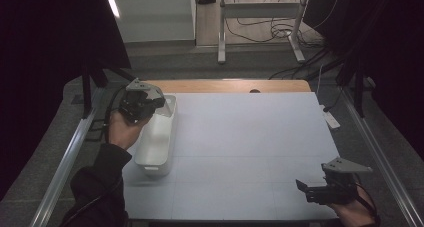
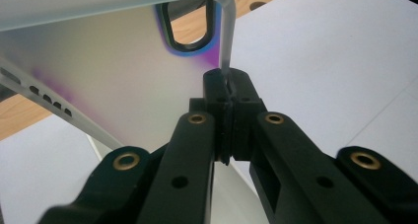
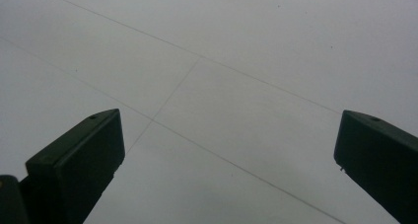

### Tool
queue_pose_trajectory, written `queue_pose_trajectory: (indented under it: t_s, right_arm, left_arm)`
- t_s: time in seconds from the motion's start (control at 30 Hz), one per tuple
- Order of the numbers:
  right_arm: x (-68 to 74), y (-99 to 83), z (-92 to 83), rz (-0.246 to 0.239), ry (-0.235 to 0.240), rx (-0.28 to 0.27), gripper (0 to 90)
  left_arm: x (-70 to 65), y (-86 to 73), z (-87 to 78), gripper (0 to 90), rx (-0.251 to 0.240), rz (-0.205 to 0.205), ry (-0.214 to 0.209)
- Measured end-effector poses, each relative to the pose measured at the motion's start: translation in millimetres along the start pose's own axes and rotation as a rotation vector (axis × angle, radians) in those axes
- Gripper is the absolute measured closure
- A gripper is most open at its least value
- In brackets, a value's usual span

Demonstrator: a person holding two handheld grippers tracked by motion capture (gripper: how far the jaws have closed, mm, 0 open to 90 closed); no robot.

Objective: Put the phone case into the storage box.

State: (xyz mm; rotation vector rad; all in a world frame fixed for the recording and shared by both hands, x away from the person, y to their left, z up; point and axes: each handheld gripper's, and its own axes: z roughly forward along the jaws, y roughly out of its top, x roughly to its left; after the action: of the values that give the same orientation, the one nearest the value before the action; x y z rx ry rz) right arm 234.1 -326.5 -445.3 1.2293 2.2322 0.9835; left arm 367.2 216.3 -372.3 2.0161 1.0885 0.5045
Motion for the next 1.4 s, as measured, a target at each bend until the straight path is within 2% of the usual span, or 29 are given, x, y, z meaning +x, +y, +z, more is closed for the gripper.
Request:
queue_pose_trajectory:
  t_s: [0.3, 0.77, 1.4]
  right_arm:
    - [-5.2, -8.9, -6.7, 0.035, -0.027, -0.014, 0.0]
    - [-6.1, -9.9, -7.5, 0.044, -0.033, -0.02, 0.0]
    - [-6.0, -9.9, -6.9, 0.038, -0.025, -0.013, 0.0]
  left_arm:
    - [7.5, 1.9, 6.7, 88.5, 0.005, -0.031, 0.026]
    - [12.4, 6.5, 24.9, 88.5, 0.022, -0.06, 0.062]
    - [26.4, 5.3, 55.4, 88.5, 0.043, -0.117, 0.101]
